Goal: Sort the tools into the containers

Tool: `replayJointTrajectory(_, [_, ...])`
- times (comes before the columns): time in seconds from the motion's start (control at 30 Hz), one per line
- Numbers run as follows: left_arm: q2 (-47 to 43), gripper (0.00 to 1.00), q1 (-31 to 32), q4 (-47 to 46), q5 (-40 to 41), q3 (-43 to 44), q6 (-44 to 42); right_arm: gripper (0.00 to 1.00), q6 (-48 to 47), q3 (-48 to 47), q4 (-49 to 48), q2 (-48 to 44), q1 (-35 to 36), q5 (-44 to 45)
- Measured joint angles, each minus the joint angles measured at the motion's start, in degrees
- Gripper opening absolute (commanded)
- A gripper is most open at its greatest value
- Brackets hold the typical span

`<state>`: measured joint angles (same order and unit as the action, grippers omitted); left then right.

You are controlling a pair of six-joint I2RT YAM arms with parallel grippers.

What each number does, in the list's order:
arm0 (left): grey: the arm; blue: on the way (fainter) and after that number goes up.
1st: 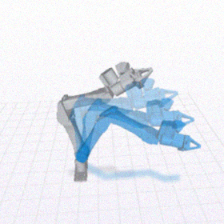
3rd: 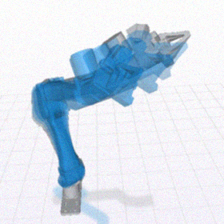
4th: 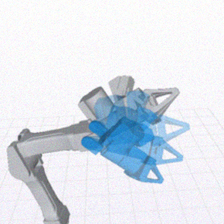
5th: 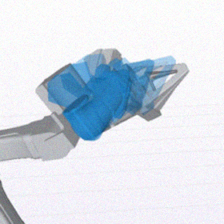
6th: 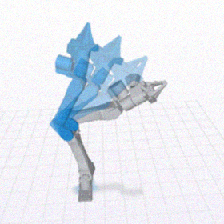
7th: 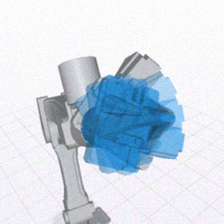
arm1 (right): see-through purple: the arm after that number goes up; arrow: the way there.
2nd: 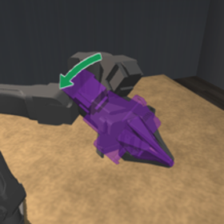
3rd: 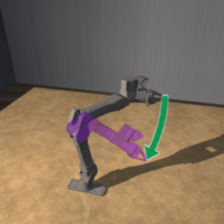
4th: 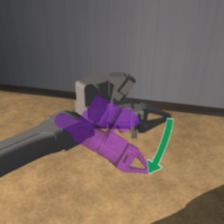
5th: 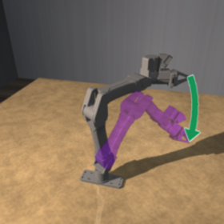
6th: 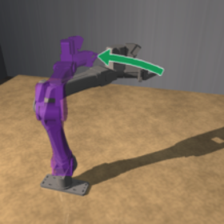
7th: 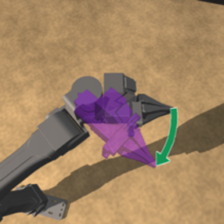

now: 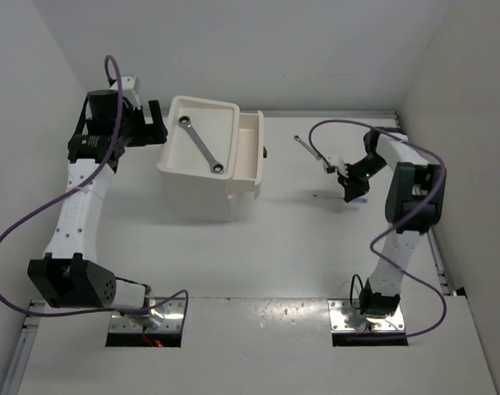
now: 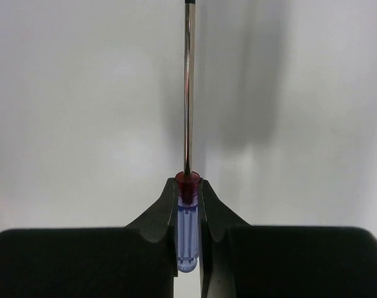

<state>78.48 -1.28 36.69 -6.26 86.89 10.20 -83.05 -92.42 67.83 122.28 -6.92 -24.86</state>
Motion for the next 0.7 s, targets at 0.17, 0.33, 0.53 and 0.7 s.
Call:
replayJointTrajectory(0.17, [-1.53,1.0,0.0,0.17,-0.81,-1.01,0.0,0.0,-1.22,13.84,2.97,-21.24,0.96,-5.92])
replayJointTrajectory(0.33, [-4.02,1.0,0.0,0.09,-1.79,-1.92,0.44,0.0,8.92,15.26,1.62,-37.05,2.89,-17.7])
replayJointTrajectory(0.53, [-5.35,1.0,0.0,-0.09,-2.43,-2.86,1.16,0.0,60.04,11.98,-27.96,-38.6,9.9,-27.67])
replayJointTrajectory(0.7, [-5.38,1.0,0.0,-0.13,-2.21,-3.54,1.49,0.0,105.57,10.21,-56.28,-33.09,17.07,-26.97])
